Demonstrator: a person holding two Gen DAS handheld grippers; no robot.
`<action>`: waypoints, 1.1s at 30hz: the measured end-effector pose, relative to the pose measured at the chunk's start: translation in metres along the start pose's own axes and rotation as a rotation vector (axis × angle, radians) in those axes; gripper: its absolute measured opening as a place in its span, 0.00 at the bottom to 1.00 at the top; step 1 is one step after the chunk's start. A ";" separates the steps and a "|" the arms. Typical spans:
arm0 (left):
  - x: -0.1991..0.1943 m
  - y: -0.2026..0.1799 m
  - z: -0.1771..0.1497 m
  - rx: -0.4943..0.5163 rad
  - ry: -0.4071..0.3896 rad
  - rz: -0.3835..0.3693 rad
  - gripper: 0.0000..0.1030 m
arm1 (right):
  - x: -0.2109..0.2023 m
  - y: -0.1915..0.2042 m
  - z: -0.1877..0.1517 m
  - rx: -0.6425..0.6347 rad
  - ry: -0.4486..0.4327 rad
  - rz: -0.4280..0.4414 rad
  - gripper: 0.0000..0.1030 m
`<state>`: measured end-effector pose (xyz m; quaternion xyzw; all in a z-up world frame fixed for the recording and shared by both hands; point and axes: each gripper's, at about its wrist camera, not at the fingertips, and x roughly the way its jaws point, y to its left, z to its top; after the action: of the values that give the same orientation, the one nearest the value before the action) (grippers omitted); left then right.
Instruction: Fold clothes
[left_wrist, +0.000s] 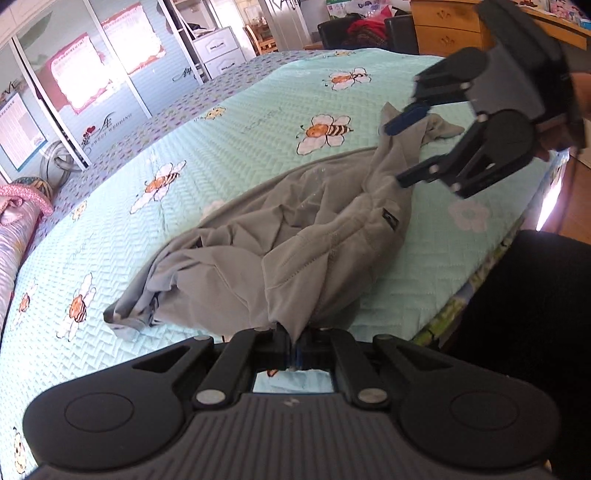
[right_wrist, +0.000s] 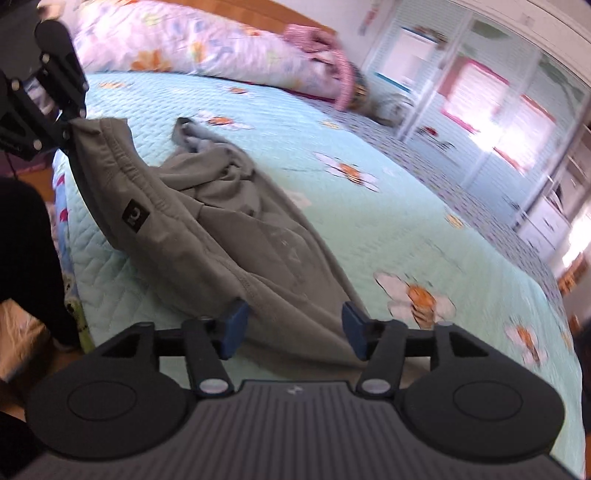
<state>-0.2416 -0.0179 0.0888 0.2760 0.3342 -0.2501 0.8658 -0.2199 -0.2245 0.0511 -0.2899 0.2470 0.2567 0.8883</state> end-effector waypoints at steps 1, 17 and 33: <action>0.000 0.000 -0.001 -0.002 0.003 -0.002 0.02 | 0.006 0.001 0.001 -0.021 0.007 0.015 0.58; 0.021 -0.033 0.002 0.037 0.019 -0.131 0.04 | -0.063 0.028 -0.062 0.252 0.228 0.144 0.03; 0.017 -0.041 -0.009 0.067 0.047 -0.139 0.05 | -0.084 0.007 -0.043 0.257 0.152 0.187 0.51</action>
<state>-0.2600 -0.0454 0.0582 0.2866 0.3642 -0.3143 0.8285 -0.2987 -0.2733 0.0672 -0.1682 0.3701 0.2818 0.8691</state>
